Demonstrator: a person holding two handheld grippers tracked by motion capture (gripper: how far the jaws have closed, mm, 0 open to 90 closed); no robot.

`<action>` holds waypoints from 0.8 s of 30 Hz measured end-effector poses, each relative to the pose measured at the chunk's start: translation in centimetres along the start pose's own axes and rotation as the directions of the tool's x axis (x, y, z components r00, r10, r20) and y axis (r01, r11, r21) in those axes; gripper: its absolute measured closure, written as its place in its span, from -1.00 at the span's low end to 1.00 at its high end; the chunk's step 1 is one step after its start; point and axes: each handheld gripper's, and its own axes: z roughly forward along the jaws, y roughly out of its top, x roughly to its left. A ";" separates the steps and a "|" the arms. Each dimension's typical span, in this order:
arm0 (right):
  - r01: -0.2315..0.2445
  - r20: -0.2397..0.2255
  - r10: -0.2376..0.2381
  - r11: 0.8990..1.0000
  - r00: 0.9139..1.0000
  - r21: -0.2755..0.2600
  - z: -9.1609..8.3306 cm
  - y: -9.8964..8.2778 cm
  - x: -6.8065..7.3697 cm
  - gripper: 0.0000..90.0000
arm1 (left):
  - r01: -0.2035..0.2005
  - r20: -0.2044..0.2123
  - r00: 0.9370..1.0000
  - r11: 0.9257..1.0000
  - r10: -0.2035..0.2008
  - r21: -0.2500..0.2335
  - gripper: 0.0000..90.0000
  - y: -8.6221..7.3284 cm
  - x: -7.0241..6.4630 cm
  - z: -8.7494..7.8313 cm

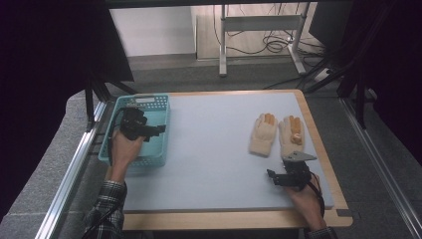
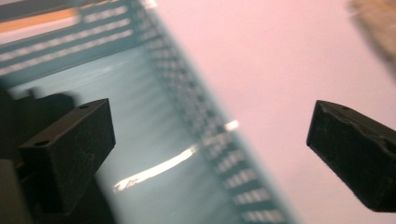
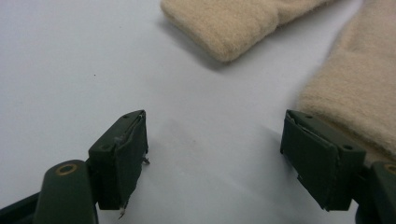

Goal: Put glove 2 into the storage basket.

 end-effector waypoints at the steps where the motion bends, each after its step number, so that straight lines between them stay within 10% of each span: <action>1: 0.000 0.000 0.000 1.000 1.000 0.000 0.0 0.0 0.0 -0.50 | -0.008 0.020 1.000 1.000 0.009 -0.005 -0.97 -0.1 -0.5 0.1; 14: 0.003 0.001 -0.003 1.000 1.000 0.000 0.0 0.0 0.0 -0.50 | -0.155 0.162 0.974 0.987 0.161 -0.051 -1.00 -1.4 -8.2 1.8; 24: 0.002 0.008 -0.002 1.000 1.000 0.001 0.0 0.0 0.0 -0.54 | -0.282 0.166 0.945 0.959 0.282 -0.025 -1.00 -4.8 -12.7 3.6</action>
